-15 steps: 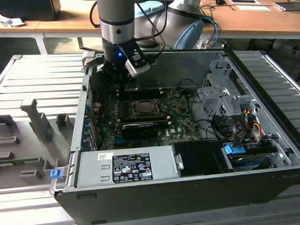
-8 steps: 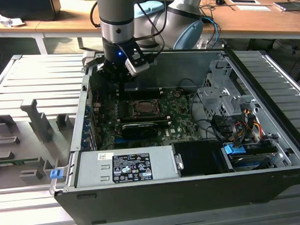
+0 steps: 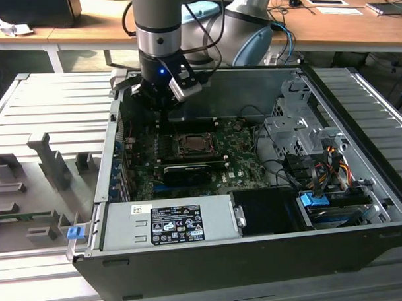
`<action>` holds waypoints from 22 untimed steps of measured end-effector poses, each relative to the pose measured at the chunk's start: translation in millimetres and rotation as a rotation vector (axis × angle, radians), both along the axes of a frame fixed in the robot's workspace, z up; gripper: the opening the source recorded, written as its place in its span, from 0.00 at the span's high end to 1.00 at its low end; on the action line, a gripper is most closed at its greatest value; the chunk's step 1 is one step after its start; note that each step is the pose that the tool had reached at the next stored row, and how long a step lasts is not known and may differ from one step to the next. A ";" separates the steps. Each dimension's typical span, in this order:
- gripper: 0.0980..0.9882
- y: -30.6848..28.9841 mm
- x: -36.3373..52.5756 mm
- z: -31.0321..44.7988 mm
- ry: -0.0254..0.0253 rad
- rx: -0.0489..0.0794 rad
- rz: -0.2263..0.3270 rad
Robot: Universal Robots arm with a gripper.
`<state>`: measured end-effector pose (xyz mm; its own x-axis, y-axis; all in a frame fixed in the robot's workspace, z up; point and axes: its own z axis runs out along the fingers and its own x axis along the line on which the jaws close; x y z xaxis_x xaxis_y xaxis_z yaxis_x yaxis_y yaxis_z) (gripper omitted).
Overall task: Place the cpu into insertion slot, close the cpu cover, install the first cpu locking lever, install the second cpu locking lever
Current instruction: 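Install the first cpu locking lever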
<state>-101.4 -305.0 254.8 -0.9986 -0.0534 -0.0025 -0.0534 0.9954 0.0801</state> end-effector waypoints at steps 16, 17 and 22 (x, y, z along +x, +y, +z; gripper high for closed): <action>0.99 -0.1 22.7 -0.2 0.0000 -0.002 -0.001; 0.99 -0.1 22.7 -0.2 0.0000 -0.002 -0.001; 0.99 -1.8 22.1 -0.4 -0.0001 -0.002 -0.001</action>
<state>-79.3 -306.7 254.4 -0.9986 -0.0525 -0.0025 -0.0525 0.9955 0.0784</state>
